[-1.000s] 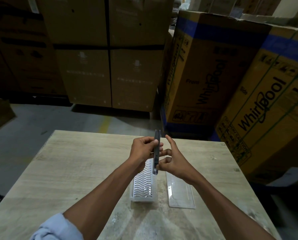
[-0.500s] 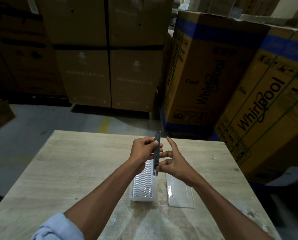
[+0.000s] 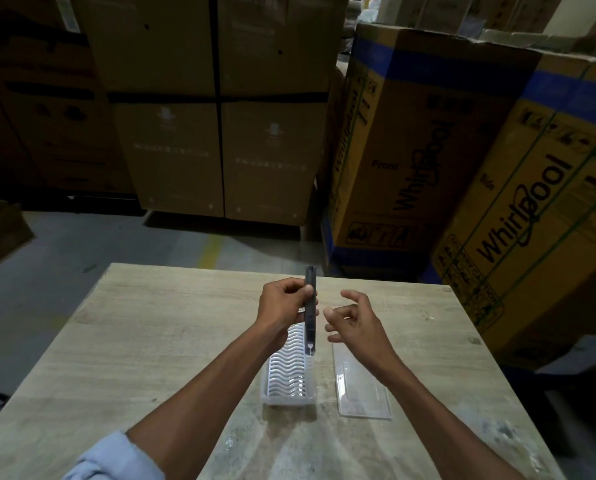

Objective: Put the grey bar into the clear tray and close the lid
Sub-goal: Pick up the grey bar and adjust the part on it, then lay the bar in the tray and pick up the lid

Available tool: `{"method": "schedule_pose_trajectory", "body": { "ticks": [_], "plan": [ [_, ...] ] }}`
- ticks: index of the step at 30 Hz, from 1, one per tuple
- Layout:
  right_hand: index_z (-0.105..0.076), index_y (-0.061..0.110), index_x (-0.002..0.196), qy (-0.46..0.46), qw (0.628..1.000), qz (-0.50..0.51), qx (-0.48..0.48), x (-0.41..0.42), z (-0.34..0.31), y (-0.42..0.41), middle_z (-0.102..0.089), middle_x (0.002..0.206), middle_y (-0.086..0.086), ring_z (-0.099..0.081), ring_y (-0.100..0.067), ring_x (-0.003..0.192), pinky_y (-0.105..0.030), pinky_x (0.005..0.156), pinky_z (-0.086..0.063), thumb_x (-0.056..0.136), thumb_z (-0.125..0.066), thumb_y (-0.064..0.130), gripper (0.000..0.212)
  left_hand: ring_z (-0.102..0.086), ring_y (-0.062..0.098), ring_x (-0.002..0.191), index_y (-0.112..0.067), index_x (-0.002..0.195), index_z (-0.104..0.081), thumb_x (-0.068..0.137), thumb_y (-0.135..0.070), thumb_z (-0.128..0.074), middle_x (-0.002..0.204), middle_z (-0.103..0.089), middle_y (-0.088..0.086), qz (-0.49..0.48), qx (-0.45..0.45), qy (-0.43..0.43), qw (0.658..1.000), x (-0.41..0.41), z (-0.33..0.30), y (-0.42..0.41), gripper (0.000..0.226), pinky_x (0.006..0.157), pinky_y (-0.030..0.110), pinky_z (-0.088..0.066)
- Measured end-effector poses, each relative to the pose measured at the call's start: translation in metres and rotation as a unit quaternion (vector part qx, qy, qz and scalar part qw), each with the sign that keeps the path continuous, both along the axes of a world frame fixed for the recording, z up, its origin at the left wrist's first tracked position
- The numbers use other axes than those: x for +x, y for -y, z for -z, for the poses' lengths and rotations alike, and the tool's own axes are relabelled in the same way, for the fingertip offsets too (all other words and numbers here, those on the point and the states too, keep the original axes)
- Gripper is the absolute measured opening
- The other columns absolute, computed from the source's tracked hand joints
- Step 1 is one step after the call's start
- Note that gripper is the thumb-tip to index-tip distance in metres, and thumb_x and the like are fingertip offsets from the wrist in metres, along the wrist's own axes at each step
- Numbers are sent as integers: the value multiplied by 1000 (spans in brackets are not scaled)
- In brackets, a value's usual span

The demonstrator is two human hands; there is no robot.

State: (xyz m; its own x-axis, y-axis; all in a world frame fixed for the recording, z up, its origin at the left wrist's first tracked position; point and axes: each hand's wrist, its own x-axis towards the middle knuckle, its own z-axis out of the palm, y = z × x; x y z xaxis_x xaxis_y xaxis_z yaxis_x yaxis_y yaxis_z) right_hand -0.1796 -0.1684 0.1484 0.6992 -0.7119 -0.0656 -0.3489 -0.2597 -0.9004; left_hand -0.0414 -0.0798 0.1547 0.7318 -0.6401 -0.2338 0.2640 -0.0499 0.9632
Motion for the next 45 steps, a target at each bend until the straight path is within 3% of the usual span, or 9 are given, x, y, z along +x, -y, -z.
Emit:
{"method": "schedule_pose_trajectory", "body": {
  "ticks": [3,5,8,15,27,33,36,40,45],
  "plan": [
    [-51,26,113,9,994,29,-102,-2,5,-10,-68,94,9,-69,-6,84,-23,73,-62,93,-72,39,32,-75,33,85,-10,90,-75,96,-8,-64,89,-76,15,-11,3,-7,1000,0,3,3,13,81,49,-64],
    [-55,23,100,13,988,13,-151,-1,8,-17,-66,87,11,-68,-3,79,-17,69,-58,92,-74,32,22,-75,34,78,-6,94,-74,96,-7,-64,88,-75,18,-11,1,-12,1000,0,3,5,11,77,47,-65],
    [-60,21,91,6,979,-9,-203,3,12,-24,-66,87,7,-67,-9,76,-25,69,-60,92,-75,26,17,-73,35,72,-3,98,-74,95,-7,-65,89,-74,22,-13,1,-14,1000,0,3,7,10,76,51,-65],
    [-61,23,91,-36,966,-9,-255,12,18,-29,-66,88,7,-66,-10,76,-31,72,-61,90,-77,33,19,-74,37,82,-4,95,-75,94,-6,-66,89,-75,20,-23,5,-12,1000,2,4,6,10,80,53,-64],
    [-67,19,96,-62,965,-1,-257,17,14,-36,-74,91,5,-67,-10,75,-14,70,-46,91,-76,32,17,-72,34,79,-7,86,-76,93,-7,-67,86,-75,18,-36,22,-18,999,4,9,4,11,80,57,-63],
    [-67,21,96,-75,964,-1,-256,19,18,-39,-74,92,6,-68,-10,76,-28,78,-58,89,-78,33,18,-74,41,85,-10,84,-77,92,-8,-69,85,-76,16,-36,39,-22,998,7,17,5,11,80,57,-63],
    [-68,19,97,-88,964,1,-250,20,20,-39,-75,93,4,-68,-11,78,-28,79,-58,90,-77,33,18,-74,37,92,-9,94,-76,93,-12,-69,94,-77,14,-21,50,-16,998,7,19,4,8,88,54,-61],
    [-69,18,102,-120,963,1,-240,25,27,-40,-75,99,2,-69,-12,82,-23,79,-56,92,-75,33,19,-66,25,110,-11,127,-63,96,-25,-66,125,-68,8,-46,101,30,993,10,18,-5,35,101,49,-55],
    [-68,18,99,-180,958,0,-222,33,43,-39,-75,95,0,-71,-16,79,-35,77,-62,93,-71,30,14,-59,21,119,-12,134,-58,100,-28,-58,135,-61,7,-71,133,117,982,16,23,-27,37,99,34,-49]
  ]
}}
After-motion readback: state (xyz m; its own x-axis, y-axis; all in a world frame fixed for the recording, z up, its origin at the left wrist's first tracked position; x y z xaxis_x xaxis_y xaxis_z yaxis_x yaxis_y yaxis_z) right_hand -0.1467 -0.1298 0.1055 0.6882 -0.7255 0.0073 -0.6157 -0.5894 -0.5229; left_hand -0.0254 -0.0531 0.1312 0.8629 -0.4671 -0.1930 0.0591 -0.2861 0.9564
